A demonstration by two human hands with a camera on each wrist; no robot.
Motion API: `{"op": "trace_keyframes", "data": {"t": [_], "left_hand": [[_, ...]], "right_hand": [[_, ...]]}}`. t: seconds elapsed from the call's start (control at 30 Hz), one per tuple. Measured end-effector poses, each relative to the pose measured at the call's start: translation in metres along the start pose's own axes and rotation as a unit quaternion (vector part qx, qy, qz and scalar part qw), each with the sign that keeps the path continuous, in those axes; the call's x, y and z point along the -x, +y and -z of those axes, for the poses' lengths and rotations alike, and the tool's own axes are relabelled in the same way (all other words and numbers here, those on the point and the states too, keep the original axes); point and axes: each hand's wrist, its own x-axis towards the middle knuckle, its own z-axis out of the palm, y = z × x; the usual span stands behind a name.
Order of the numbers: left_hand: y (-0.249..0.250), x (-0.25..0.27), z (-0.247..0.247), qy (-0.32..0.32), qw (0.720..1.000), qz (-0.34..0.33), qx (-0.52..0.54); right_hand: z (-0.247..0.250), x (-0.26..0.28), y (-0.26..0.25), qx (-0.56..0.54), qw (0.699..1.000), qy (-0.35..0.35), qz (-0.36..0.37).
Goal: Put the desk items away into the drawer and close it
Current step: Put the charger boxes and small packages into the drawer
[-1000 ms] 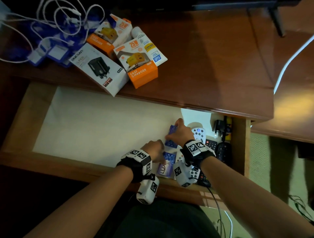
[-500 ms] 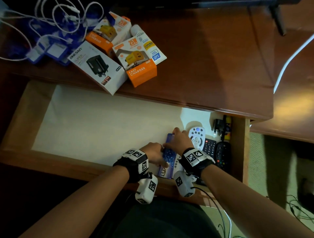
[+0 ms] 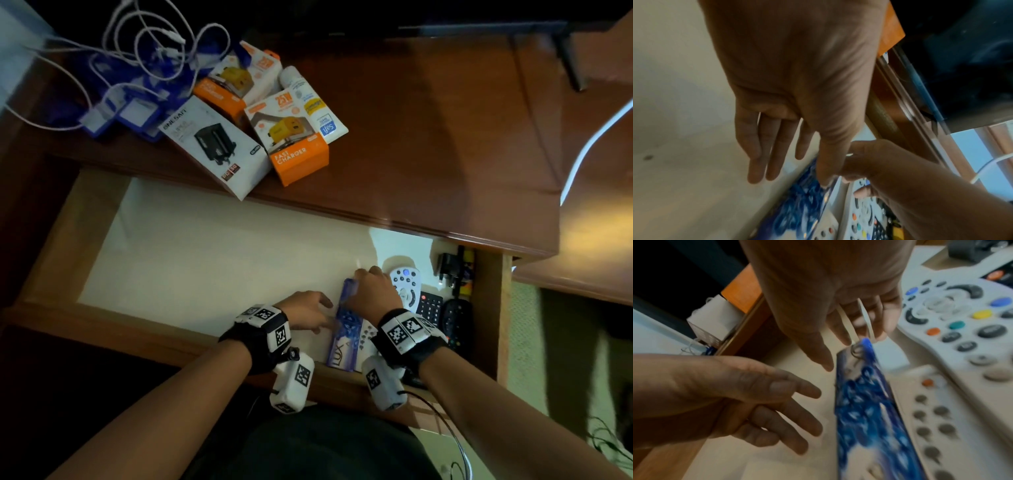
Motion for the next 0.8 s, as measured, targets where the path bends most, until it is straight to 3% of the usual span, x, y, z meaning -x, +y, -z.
{"op": "trace_keyframes", "data": {"t": [0.17,0.23,0.4,0.57,0.63,0.7,0.8], "left_hand": [[0.0,0.013,0.052,0.109,0.989,-0.087,-0.039],[0.006,0.02,0.075,0.158,0.977,-0.139,-0.037],[0.029,0.049,0.131,0.234,0.923,-0.304,-0.027],[0.041,0.072,0.187,0.353,0.841,-0.4,-0.091],[0.048,0.07,0.206,0.391,0.816,-0.394,-0.162],[0.054,0.063,0.221,0.414,0.806,-0.342,-0.249],[0.062,0.05,0.23,0.394,0.825,-0.246,-0.324]], "right_hand": [[0.029,0.003,-0.025,-0.092,0.995,0.046,-0.001],[0.042,0.003,-0.044,-0.143,0.985,0.095,0.009],[0.079,-0.002,-0.098,-0.194,0.933,0.299,0.043],[0.115,-0.027,-0.134,-0.205,0.896,0.391,0.035],[0.127,-0.037,-0.14,-0.195,0.905,0.378,0.016],[0.137,-0.046,-0.144,-0.182,0.918,0.351,-0.001],[0.147,-0.059,-0.148,-0.162,0.937,0.309,-0.01]]}}
